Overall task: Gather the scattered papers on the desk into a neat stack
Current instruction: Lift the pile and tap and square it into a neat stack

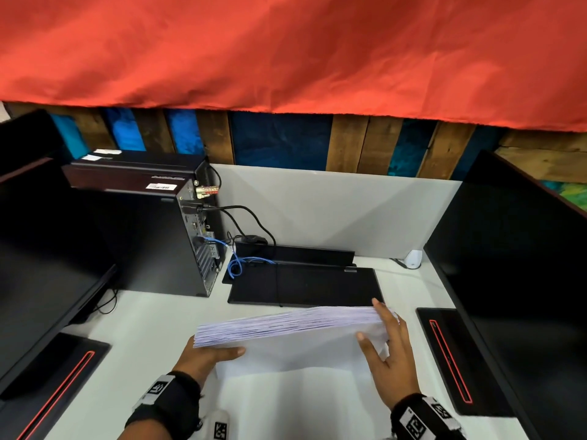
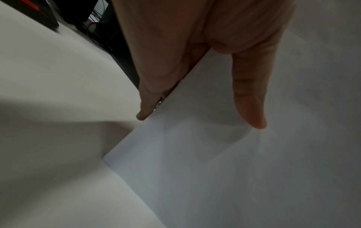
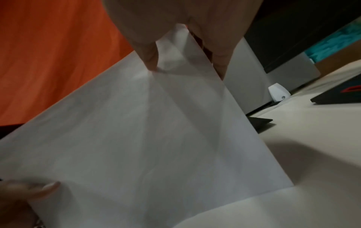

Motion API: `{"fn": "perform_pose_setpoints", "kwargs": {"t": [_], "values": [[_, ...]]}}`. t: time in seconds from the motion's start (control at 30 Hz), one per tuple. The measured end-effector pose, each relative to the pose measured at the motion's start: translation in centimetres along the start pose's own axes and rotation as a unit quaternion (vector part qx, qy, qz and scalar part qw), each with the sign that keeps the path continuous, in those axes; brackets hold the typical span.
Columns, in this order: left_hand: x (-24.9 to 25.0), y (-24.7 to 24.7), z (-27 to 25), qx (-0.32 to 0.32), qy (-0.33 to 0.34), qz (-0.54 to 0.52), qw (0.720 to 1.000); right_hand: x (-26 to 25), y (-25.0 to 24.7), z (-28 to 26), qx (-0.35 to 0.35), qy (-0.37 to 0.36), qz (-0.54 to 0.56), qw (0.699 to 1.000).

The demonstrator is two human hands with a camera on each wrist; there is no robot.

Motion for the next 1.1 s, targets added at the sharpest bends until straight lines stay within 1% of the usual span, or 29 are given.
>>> {"fn": "perform_pose_setpoints", "kwargs": {"t": [0.07, 0.13, 0.17, 0.2, 0.27, 0.37, 0.53, 0.63, 0.73, 0.87, 0.93, 1.03, 1.1], "values": [[-0.3, -0.1, 0.1, 0.001, -0.009, 0.007, 1.0, 0.9, -0.2, 0.1, 0.019, 0.047, 0.055, 0.997], [-0.5, -0.2, -0.1, 0.001, -0.007, 0.021, 1.0, 2.5, -0.1, 0.3, 0.025, 0.126, 0.12, 0.984], [-0.6, -0.2, -0.1, 0.001, -0.006, 0.027, 1.0, 3.5, 0.1, 0.3, 0.019, 0.162, 0.132, 0.978], [-0.8, -0.3, 0.0, 0.001, -0.007, 0.028, 1.0, 4.4, 0.6, 0.2, 0.005, 0.187, 0.127, 0.974], [-0.8, -0.4, -0.1, 0.011, -0.008, 0.025, 1.0, 6.0, 1.3, 0.1, -0.015, 0.214, 0.093, 0.972], [-0.3, -0.4, 0.0, 0.012, 0.008, 0.028, 0.999, 6.2, 1.5, 0.4, -0.004, 0.207, 0.061, 0.976], [1.1, -1.3, 1.0, 0.06, -0.003, 0.005, 0.998, 3.9, 0.7, 1.5, 0.009, 0.173, 0.091, 0.981], [1.7, -1.4, 1.0, 0.067, -0.004, 0.012, 0.998, 4.0, 0.9, 1.1, -0.008, 0.16, 0.078, 0.984], [0.7, -1.6, 1.1, 0.081, -0.023, 0.03, 0.996, 5.2, 1.7, 0.7, -0.023, 0.179, 0.059, 0.982], [0.1, -1.7, 2.1, 0.098, -0.036, 0.032, 0.994, 4.3, 1.7, 1.4, -0.017, 0.181, 0.077, 0.98], [0.6, -1.9, 2.3, 0.107, -0.029, 0.022, 0.994, 4.1, 1.4, 1.7, -0.015, 0.182, 0.083, 0.98], [1.0, -1.7, 1.9, 0.093, -0.007, 0.033, 0.995, 5.4, 1.7, 1.4, -0.021, 0.2, 0.068, 0.977], [0.7, -1.6, 1.7, 0.088, -0.004, 0.049, 0.995, 6.1, 2.0, 1.0, -0.025, 0.217, 0.056, 0.974]]}}
Point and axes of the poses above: each hand's wrist, its own z-axis towards the middle knuckle, its own y-axis out of the palm, x = y × z, the point moved 9 cm from there along z, towards the middle knuckle, and after that the axes turned 15 degrees about x, right-handed, at the moved point
